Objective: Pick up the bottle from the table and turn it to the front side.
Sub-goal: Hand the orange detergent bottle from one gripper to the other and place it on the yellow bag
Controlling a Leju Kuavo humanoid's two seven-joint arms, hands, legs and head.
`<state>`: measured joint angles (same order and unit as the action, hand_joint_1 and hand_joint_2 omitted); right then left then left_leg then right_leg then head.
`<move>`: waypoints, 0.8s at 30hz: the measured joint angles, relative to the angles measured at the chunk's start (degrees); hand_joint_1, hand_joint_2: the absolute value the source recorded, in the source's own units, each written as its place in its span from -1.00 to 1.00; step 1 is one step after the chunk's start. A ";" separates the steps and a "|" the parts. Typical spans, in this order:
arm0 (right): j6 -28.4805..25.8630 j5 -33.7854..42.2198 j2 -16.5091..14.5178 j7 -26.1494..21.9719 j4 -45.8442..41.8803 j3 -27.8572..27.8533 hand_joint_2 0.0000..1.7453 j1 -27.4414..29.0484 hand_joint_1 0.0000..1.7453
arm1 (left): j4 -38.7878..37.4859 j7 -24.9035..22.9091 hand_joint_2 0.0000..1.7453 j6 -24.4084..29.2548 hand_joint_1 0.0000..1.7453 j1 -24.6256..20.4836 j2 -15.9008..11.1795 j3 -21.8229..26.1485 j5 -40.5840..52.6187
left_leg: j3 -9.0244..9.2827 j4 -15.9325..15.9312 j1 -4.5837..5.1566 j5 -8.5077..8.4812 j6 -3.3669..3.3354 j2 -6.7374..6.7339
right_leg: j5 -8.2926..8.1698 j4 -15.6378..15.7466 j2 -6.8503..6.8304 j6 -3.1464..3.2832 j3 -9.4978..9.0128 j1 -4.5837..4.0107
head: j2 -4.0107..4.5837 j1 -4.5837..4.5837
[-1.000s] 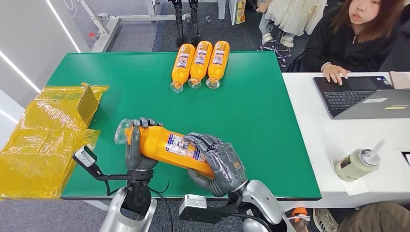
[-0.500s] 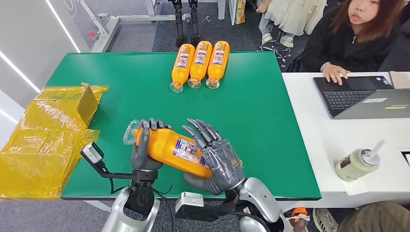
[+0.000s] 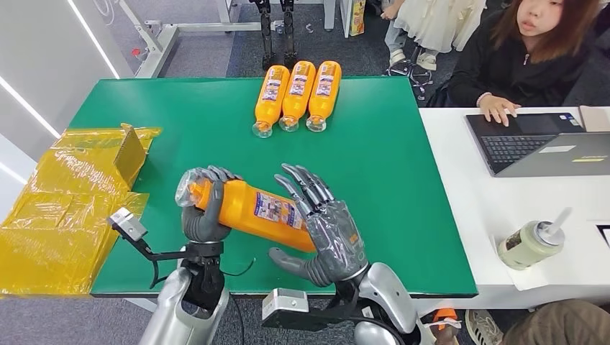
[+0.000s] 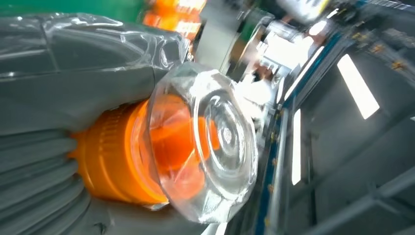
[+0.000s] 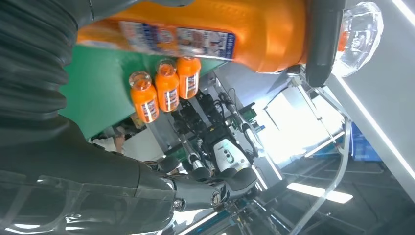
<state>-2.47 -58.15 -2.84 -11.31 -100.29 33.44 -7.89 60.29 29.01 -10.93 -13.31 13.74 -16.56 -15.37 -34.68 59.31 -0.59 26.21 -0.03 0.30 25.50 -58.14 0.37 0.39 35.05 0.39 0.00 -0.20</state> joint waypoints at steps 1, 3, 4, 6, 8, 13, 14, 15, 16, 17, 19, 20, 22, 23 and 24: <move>-0.11 0.31 -0.06 -0.26 -0.04 0.00 1.00 -0.11 -1.00 | 0.68 0.42 1.00 1.53 0.94 -0.60 -0.51 0.98 3.02 | 0.00 0.00 -0.01 -0.02 0.02 0.00 | 0.00 -0.01 0.00 0.01 0.00 0.00 | 0.00 -0.01; -0.36 1.29 -0.09 -0.69 -0.01 0.00 1.00 -0.52 -1.00 | 2.42 0.99 1.00 4.89 0.93 -1.83 -1.58 3.22 9.63 | 0.00 0.00 -0.02 -0.04 0.06 0.00 | -0.01 -0.03 0.00 0.02 0.00 -0.01 | 0.00 -0.01; -0.59 1.92 -0.08 -0.84 0.08 0.00 1.00 -0.82 -1.00 | 3.41 1.20 1.00 6.76 0.93 -2.42 -2.14 4.26 13.01 | 0.00 -0.01 -0.03 -0.04 0.06 0.00 | -0.01 -0.04 0.00 0.02 0.00 -0.02 | 0.00 0.00; -1.23 3.43 0.09 -1.06 0.55 0.00 1.00 -1.64 -1.00 | 5.53 1.41 1.00 10.72 0.93 -3.49 -3.42 5.79 20.27 | 0.01 -0.01 -0.03 -0.05 0.07 0.00 | -0.01 -0.05 0.00 0.02 0.00 -0.02 | 0.00 0.01; -1.96 5.01 0.56 -1.33 1.42 0.00 1.00 -2.67 -1.00 | 7.51 1.37 1.00 14.34 0.93 -4.42 -4.98 6.56 27.70 | 0.01 -0.01 -0.03 -0.06 0.08 0.01 | -0.01 -0.06 0.00 0.02 0.00 -0.02 | 0.00 0.00; -4.41 9.94 3.17 -2.31 4.13 0.04 1.00 -4.85 -1.00 | 11.97 -3.97 1.00 20.54 0.88 -5.92 -9.72 6.83 47.87 | 0.01 0.00 -0.02 -0.08 0.07 0.02 | -0.02 -0.05 0.00 0.02 0.00 -0.01 | 0.00 -0.01; -5.03 10.91 3.93 -2.63 4.56 0.04 1.00 -4.99 -1.00 | 12.73 -5.52 1.00 20.91 0.91 -6.12 -10.84 6.80 51.83 | 0.02 0.00 -0.01 -0.08 0.07 0.02 | -0.02 -0.05 0.00 0.02 0.00 -0.01 | 0.00 -0.01; -5.70 11.82 4.78 -3.08 4.96 0.04 1.00 -5.05 -1.00 | 13.39 -7.20 1.00 20.89 0.94 -6.28 -12.05 6.74 55.60 | 0.02 0.00 -0.01 -0.08 0.07 0.02 | -0.02 -0.04 0.00 0.02 0.00 -0.01 | 0.00 -0.01; -6.40 12.71 5.67 -3.62 5.31 0.04 1.00 -5.03 -1.00 | 13.82 -8.69 1.00 20.67 0.98 -6.38 -13.37 6.67 59.00 | 0.02 0.00 -0.01 -0.07 0.07 0.02 | -0.01 -0.04 0.01 0.02 0.00 -0.01 | 0.00 -0.01; -7.30 13.64 6.69 -4.23 5.65 0.04 1.00 -4.90 -1.00 | 14.07 -10.07 1.00 20.37 0.98 -6.44 -14.98 6.53 62.14 | 0.02 0.00 -0.01 -0.07 0.07 0.01 | -0.01 -0.03 0.03 0.02 0.00 -0.01 | 0.00 -0.02; -9.28 15.26 8.78 -5.42 6.22 0.04 1.00 -4.26 -1.00 | 13.93 -11.71 1.00 20.16 1.00 -6.43 -18.70 6.24 66.57 | 0.03 0.00 -0.01 -0.06 0.08 -0.05 | -0.01 -0.03 0.11 0.02 0.03 -0.01 | 0.00 -0.02; -10.18 15.87 9.81 -5.86 6.45 0.04 1.00 -3.79 -1.00 | 13.64 -12.31 1.00 20.35 1.00 -6.42 -20.65 6.07 68.30 | 0.04 0.00 -0.02 -0.06 0.09 -0.08 | -0.01 -0.03 0.15 0.02 0.05 -0.01 | 0.00 -0.01; -11.37 16.59 11.45 -6.33 6.76 0.04 1.00 -2.78 -1.00 | 12.69 -13.68 1.00 20.80 1.00 -6.40 -24.22 5.73 71.62 | 0.04 -0.01 -0.02 -0.05 0.09 -0.10 | -0.01 -0.04 0.18 0.03 0.08 -0.02 | 0.00 -0.01; -11.79 16.75 12.08 -6.44 6.85 0.04 1.00 -2.30 -1.00 | 12.05 -14.62 1.00 20.82 1.00 -6.38 -25.80 5.46 73.37 | 0.03 -0.02 -0.03 -0.05 0.09 -0.10 | -0.01 -0.04 0.18 0.03 0.09 -0.02 | 0.00 -0.01; -12.14 16.84 12.58 -6.49 6.89 0.04 1.00 -1.84 -1.00 | 11.31 -15.65 1.00 20.77 1.00 -6.37 -27.21 5.18 75.14 | 0.03 -0.03 -0.03 -0.05 0.09 -0.10 | 0.00 -0.04 0.18 0.04 0.10 -0.02 | 0.00 -0.01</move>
<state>-14.61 -41.31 9.75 -17.80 -93.39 33.48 -9.73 71.60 13.36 9.85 -19.68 -13.47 -11.38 59.77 -34.64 59.29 -0.62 26.16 0.06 0.20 25.50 -58.19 0.56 0.43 35.15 0.37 0.00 -0.21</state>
